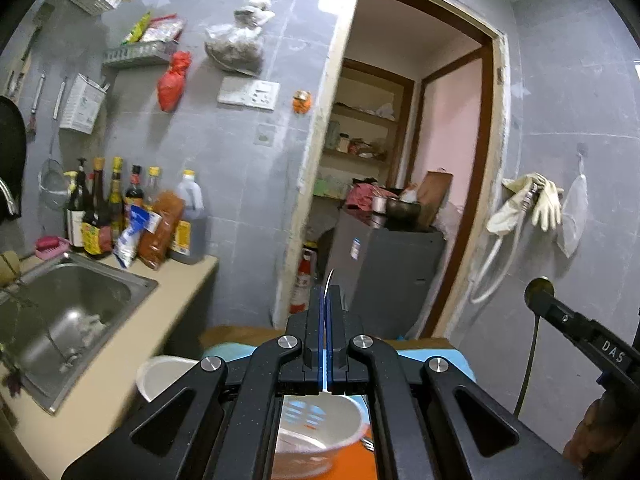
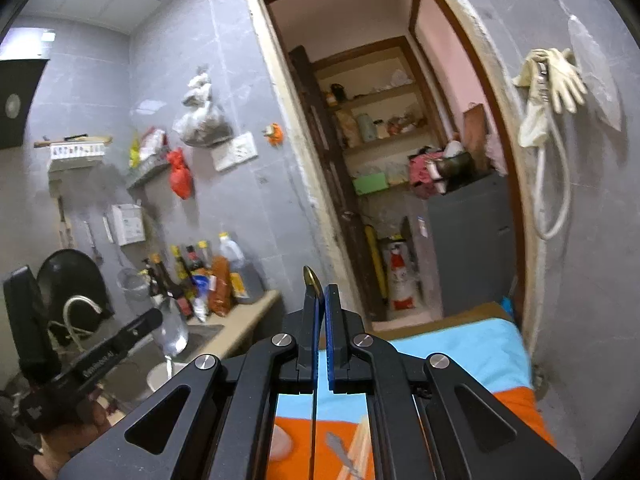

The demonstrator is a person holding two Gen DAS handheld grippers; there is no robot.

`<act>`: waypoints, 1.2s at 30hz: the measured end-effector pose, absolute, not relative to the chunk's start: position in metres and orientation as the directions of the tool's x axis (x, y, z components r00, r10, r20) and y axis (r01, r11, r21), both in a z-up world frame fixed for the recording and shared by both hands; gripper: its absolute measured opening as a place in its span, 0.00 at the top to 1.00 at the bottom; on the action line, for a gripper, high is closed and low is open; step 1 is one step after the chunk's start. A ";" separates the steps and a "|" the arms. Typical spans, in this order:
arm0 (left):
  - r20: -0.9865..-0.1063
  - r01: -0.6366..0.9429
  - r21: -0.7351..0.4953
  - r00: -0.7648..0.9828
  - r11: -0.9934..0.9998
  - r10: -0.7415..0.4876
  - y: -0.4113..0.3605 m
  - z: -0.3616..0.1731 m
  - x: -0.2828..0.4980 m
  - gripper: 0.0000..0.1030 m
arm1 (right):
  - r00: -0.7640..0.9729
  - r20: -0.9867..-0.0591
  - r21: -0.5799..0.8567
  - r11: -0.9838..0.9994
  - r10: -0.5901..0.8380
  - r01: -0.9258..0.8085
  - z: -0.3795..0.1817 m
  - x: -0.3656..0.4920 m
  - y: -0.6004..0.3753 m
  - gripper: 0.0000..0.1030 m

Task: Organize utensils
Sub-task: 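Lift both held utensils and carry them over the white caddy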

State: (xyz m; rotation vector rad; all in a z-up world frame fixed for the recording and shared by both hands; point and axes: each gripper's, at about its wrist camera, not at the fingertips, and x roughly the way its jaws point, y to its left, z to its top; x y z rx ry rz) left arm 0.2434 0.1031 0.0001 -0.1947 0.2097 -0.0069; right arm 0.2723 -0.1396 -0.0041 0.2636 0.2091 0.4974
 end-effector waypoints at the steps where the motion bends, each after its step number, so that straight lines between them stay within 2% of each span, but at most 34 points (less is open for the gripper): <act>1: -0.196 -0.034 -0.188 0.981 0.982 -0.004 0.111 0.002 0.243 1.00 | 0.854 -0.119 0.300 0.838 0.507 -0.455 -0.003 0.273 -0.133 0.99; 11: -0.133 -0.258 -0.143 0.962 0.955 0.240 0.191 0.000 0.250 1.00 | 0.805 -0.001 0.293 0.769 0.594 -0.568 0.003 0.296 -0.056 0.99; 20: -0.080 -0.365 -0.082 0.930 0.927 0.359 0.213 -0.039 0.261 1.00 | 0.792 -0.032 0.150 0.787 0.609 -0.599 -0.028 0.302 -0.003 0.99; 28: -0.053 -0.360 -0.026 0.932 0.933 0.359 0.201 -0.072 0.259 1.00 | 0.780 -0.107 0.056 0.787 0.616 -0.614 -0.067 0.298 0.019 0.99; 36: -0.157 -0.248 -0.079 0.960 0.966 0.234 0.200 -0.076 0.252 0.99 | 0.771 -0.168 0.084 0.788 0.615 -0.610 -0.076 0.294 0.013 0.97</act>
